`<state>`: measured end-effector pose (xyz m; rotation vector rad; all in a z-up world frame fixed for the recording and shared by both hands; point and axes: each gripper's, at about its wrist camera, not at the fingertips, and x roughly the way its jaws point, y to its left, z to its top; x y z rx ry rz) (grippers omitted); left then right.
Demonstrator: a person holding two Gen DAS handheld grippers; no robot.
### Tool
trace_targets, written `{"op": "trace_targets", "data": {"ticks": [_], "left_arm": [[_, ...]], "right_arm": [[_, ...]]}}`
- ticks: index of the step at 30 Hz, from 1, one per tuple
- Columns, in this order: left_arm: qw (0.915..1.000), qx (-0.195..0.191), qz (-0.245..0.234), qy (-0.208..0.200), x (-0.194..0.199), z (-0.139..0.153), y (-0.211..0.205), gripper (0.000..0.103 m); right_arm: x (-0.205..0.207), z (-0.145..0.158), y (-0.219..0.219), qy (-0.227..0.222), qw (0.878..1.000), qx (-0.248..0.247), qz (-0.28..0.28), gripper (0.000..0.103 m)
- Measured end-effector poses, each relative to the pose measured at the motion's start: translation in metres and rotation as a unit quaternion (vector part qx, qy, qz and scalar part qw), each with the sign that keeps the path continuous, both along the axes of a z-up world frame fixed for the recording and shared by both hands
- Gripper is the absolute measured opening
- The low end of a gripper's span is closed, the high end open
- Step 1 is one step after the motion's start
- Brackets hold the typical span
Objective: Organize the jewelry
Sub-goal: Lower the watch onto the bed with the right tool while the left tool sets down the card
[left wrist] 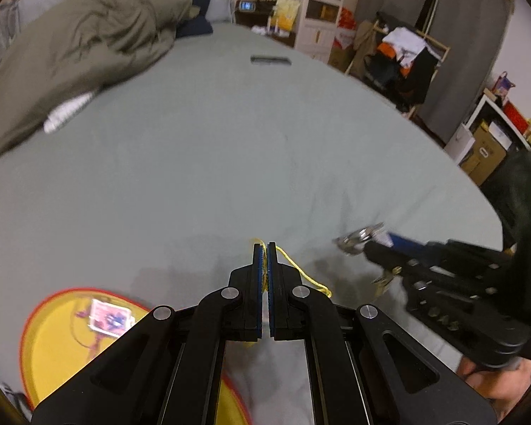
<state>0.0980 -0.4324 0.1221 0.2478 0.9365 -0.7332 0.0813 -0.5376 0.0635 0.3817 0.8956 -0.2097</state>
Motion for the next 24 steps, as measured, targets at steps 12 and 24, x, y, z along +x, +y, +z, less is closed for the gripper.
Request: {"op": "trace_targets", "data": {"ticks": [12,24], "left_arm": [[0.9935,0.076,0.009,0.084,0.017,-0.101,-0.009,0.002],[0.9928,0.087,0.010,0.082,0.015,-0.110,-0.009,0.084]], "right_arm": [[0.022,-0.067,0.000,0.102,0.995,0.007,0.019,0.019],[0.024,-0.084,0.008,0.158,0.986,0.031,0.048,0.038]]}}
